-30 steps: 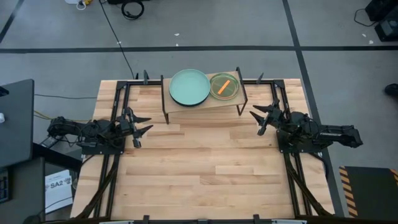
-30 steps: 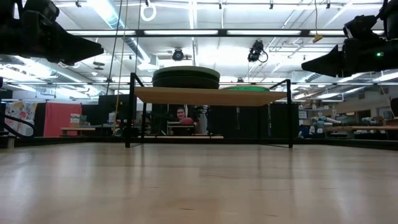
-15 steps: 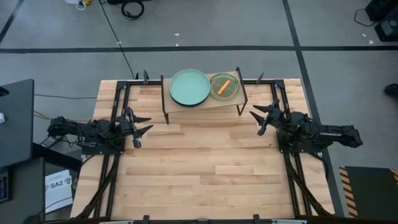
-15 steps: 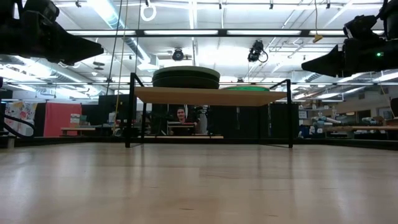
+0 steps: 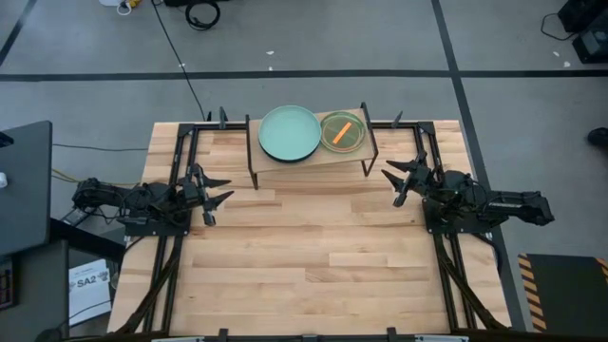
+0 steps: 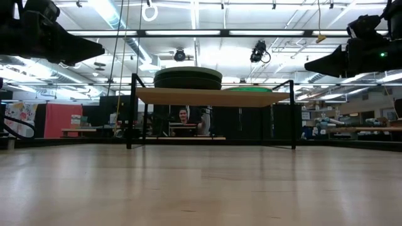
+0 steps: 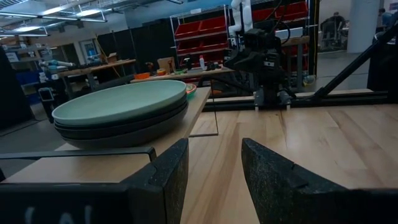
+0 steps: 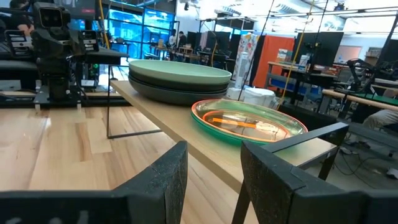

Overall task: Place and stack plates onto a shelf
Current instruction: Return to Home Position

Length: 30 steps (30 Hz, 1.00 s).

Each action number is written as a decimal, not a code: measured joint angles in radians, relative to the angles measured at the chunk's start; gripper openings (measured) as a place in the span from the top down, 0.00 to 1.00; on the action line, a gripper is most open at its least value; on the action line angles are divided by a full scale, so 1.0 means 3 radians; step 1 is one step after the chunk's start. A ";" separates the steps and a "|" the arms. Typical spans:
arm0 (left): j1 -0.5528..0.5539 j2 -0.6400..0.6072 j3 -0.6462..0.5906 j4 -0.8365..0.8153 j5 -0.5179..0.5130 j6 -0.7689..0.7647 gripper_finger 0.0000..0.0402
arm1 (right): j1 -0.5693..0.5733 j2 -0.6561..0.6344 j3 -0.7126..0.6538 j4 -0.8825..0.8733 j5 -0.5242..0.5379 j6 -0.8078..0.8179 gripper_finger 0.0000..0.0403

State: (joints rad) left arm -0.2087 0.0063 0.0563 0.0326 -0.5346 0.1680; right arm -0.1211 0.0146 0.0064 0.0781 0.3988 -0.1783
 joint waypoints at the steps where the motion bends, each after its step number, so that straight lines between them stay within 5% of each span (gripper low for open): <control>1: 0.0000 0.0000 0.0000 0.0000 0.0000 0.0000 0.61 | 0.0000 0.0000 0.0001 0.0000 0.0000 0.0000 0.61; 30: 0.0001 0.0000 0.0001 -0.0134 -0.0024 0.0005 0.61 | 0.0000 -0.0001 0.0001 0.0000 0.0000 0.0000 0.61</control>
State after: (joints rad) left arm -0.2085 0.0063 0.0566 -0.0077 -0.5418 0.1696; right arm -0.1211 0.0143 0.0066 0.0780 0.3988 -0.1782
